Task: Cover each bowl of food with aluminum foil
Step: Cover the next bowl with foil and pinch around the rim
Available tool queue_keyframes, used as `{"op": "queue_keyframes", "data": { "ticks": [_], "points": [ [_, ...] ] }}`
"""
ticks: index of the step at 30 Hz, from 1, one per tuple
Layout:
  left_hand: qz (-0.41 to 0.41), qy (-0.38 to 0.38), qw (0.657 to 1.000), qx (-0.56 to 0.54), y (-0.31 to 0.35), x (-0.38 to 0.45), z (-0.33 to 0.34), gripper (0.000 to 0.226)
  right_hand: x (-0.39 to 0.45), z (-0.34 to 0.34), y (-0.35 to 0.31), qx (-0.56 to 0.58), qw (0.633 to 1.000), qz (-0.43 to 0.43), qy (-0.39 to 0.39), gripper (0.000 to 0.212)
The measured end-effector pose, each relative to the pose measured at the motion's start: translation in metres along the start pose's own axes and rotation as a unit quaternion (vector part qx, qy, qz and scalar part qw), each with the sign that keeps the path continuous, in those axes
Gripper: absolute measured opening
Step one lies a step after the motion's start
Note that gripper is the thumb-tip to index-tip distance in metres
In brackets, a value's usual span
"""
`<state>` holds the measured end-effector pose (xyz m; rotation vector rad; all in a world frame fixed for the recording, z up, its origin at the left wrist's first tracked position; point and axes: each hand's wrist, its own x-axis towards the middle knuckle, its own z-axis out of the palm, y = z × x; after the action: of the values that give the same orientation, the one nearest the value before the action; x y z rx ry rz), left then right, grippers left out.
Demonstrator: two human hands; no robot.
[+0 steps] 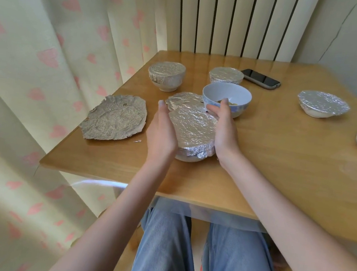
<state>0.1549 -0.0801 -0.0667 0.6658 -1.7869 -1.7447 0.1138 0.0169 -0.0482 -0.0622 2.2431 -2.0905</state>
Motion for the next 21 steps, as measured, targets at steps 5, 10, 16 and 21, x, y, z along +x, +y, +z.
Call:
{"op": "queue_keyframes", "data": {
  "ticks": [5, 10, 16, 21],
  "points": [
    [0.065, -0.069, 0.995, -0.010, 0.000, 0.018, -0.023, 0.073, -0.023, -0.004, -0.001, 0.047, 0.989, -0.043, 0.133, 0.045],
    [0.095, -0.212, 0.973, 0.003, 0.010, 0.044, -0.022, 0.074, -0.027, 0.016, 0.007, 0.053, 0.988, -0.047, 0.134, 0.040],
    [0.066, -0.254, 0.965, 0.017, -0.001, 0.048, -0.012, 0.074, -0.024, 0.022, 0.017, 0.026, 0.981, -0.091, 0.171, 0.038],
    [0.069, -0.214, 0.974, 0.027, -0.005, 0.043, -0.013, 0.077, -0.017, 0.013, 0.019, 0.036, 0.988, -0.084, 0.123, 0.037]
  ]
}}
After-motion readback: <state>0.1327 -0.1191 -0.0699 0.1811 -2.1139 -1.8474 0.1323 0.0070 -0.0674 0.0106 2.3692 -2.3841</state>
